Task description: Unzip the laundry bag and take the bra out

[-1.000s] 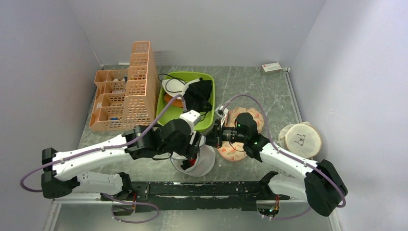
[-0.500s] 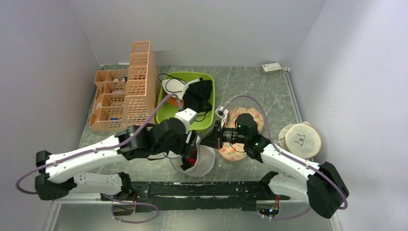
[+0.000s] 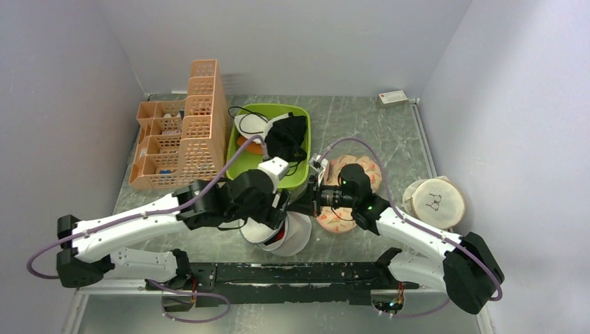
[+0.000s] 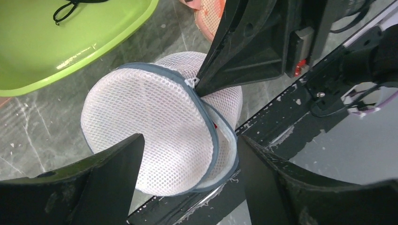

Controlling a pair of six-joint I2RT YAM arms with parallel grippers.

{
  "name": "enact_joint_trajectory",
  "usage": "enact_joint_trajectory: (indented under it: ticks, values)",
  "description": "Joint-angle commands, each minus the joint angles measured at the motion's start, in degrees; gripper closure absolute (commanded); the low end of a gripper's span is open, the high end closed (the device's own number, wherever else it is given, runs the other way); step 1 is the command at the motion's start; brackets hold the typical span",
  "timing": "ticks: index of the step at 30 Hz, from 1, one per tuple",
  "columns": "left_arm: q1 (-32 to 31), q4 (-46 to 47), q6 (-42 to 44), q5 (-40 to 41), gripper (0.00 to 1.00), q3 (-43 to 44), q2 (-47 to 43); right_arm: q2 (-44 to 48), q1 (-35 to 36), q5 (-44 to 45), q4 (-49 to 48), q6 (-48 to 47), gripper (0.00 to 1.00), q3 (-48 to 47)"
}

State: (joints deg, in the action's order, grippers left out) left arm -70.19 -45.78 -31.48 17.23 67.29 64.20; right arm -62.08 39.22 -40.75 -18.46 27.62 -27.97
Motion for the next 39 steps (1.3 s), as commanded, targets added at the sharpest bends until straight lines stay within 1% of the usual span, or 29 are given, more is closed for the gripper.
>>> enact_joint_trajectory:
  ticks: [1, 3, 9, 14, 16, 18, 19, 20, 26, 30, 31, 36, 39]
  values:
    - [-0.1, 1.53, 1.75, 1.56, 0.22, 2.23, 4.42, 0.84, 0.65, -0.34, -0.35, -0.03, 1.0, -1.76]
    - [-0.24, 1.04, 1.58, 2.35, 0.26, 1.96, 5.76, 1.3, 0.74, -0.04, 0.0, -0.01, 1.0, -1.78]
    - [-2.03, -0.5, -1.18, 5.87, 0.29, -0.5, 7.6, 1.98, 0.85, -0.12, -0.75, 0.42, 1.0, -1.08]
    - [-4.57, -2.65, -3.78, 7.42, 0.34, -1.44, 9.79, 1.51, 0.82, -0.12, -1.09, 0.17, 1.0, -0.98]
    - [-5.13, -3.37, -4.43, 7.5, 0.34, -1.9, 10.23, 1.36, 0.78, -0.14, -1.63, 0.22, 1.0, -0.93]
    - [-5.57, -3.56, -4.85, 7.23, 0.3, -2.36, 10.24, 1.13, 0.82, -0.21, -1.87, 0.4, 1.0, -1.03]
    - [-5.71, -3.84, -5.09, 7.2, 0.31, -2.54, 10.16, 1.04, 0.82, -0.33, -2.03, 0.49, 1.0, -0.97]
    - [-5.86, -4.13, -5.37, 7.32, 0.34, -2.67, 10.09, 1.08, 0.83, -0.3, -2.1, 0.53, 1.0, -1.03]
    - [-6.14, -7.81, -5.9, 7.34, 0.66, -2.01, 8.45, 0.36, 0.85, 0.94, -0.89, -1.52, 1.0, -1.38]
    - [-6.27, -9.34, -5.66, 5.73, 0.89, -0.74, 4.55, -1.8, 0.41, 1.74, 1.09, -4.31, 1.0, -3.0]
    - [-6.25, -10.13, -5.55, 5.69, 0.93, -0.17, 3.47, -2.41, 0.15, 1.72, 1.33, -4.97, 1.0, -3.24]
    - [-6.27, -14.81, -3.76, 3.69, 0.93, 4.11, -0.78, -6.16, -3.12, -0.73, 1.32, -7.16, 1.0, -4.59]
    - [-6.27, -13.76, -0.47, -1.82, 0.93, 4.49, -3.25, -9.38, -4.5, -3.43, 1.9, -10.07, 1.0, -6.18]
